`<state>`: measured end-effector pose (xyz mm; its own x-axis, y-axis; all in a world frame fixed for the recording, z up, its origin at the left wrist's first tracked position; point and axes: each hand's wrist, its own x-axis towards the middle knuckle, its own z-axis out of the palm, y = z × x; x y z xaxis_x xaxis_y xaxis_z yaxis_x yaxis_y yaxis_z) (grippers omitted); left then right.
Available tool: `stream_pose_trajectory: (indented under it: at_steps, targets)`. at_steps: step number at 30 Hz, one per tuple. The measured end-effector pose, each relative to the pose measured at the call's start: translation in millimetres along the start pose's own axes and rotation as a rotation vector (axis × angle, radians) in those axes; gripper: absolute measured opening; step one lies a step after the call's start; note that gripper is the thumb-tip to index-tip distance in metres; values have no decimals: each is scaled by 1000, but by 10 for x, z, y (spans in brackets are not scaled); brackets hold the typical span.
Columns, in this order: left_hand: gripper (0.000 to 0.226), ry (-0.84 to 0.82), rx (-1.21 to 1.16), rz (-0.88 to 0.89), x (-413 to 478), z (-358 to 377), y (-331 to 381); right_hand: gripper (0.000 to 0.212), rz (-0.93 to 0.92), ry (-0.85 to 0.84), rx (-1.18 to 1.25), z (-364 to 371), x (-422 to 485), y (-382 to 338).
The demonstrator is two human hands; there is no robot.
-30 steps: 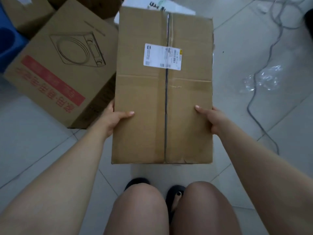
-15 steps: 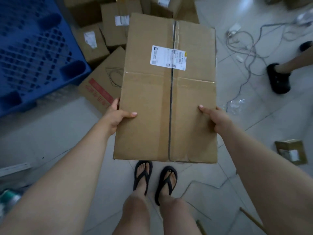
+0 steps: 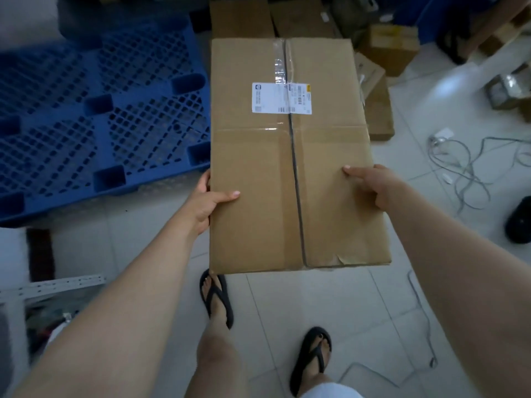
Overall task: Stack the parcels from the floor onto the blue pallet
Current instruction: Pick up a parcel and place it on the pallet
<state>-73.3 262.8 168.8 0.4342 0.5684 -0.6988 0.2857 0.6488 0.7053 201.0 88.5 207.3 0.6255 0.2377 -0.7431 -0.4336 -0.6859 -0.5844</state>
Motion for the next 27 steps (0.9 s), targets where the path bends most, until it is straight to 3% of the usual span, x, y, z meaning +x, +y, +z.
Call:
stream_pose_trajectory:
  at_steps: [11, 20, 27]
  targets:
    - [86, 92, -7, -26, 685, -2148, 1639, 54, -31, -94, -25, 2457, 34, -1522]
    - [86, 185, -77, -11, 1568, -2863, 2545, 61, -49, -162, -89, 3608, 682, -2747]
    - [91, 279, -145, -45, 2387, -3347, 3170, 49, -123, -274, -203, 4486, 1327, -3847]
